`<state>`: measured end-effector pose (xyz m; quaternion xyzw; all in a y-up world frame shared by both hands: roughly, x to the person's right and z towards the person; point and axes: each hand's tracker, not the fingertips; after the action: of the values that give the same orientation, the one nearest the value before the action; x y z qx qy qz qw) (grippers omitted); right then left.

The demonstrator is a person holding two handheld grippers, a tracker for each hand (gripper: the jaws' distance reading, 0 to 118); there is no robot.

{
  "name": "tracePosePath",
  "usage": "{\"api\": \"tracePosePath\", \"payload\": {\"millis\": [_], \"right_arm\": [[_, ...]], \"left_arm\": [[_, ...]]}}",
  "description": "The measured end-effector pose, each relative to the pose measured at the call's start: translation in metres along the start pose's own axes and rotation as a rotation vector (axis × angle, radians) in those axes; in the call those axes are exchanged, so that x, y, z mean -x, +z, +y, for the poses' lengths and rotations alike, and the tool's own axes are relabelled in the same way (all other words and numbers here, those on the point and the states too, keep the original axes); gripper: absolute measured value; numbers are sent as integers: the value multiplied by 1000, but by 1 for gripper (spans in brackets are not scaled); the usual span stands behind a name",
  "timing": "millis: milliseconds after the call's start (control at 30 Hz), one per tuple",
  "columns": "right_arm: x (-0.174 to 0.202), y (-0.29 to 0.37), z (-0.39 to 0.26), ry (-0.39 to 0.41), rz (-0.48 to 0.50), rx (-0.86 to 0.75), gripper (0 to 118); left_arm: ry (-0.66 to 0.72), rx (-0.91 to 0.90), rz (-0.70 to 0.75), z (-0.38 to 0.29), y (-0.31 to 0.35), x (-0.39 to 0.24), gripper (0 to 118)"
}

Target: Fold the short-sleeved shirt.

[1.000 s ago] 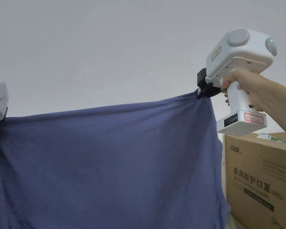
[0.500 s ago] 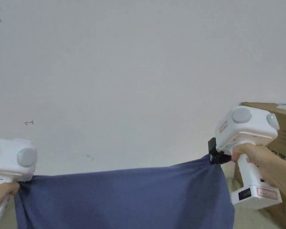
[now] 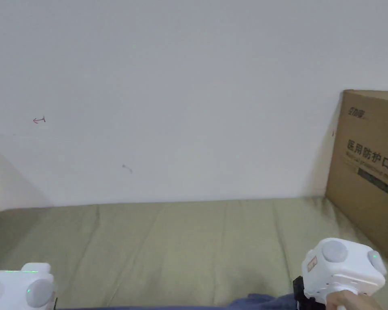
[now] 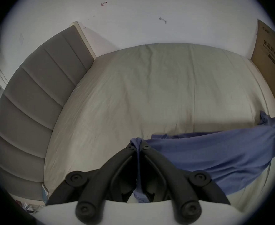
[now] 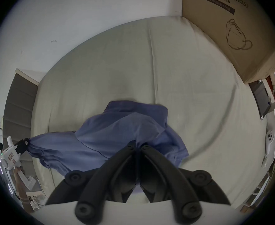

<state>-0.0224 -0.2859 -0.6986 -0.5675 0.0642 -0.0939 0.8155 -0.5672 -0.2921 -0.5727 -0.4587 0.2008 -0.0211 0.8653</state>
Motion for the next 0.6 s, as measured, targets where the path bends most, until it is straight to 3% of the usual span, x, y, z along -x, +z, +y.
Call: {"api": "tracePosePath", "payload": {"millis": [200, 333, 467, 600], "right_arm": [[-12, 65, -57, 44, 62, -77, 2], [-15, 114, -135, 87, 107, -106, 2], [-21, 145, -221, 146, 91, -117, 2], [-35, 161, -309, 150, 63, -96, 2]], "left_arm": [[41, -47, -57, -62, 62, 34, 1], [39, -63, -67, -122, 112, 52, 1], [45, -71, -77, -191, 158, 67, 1], [9, -62, -72, -263, 192, 73, 1]]}}
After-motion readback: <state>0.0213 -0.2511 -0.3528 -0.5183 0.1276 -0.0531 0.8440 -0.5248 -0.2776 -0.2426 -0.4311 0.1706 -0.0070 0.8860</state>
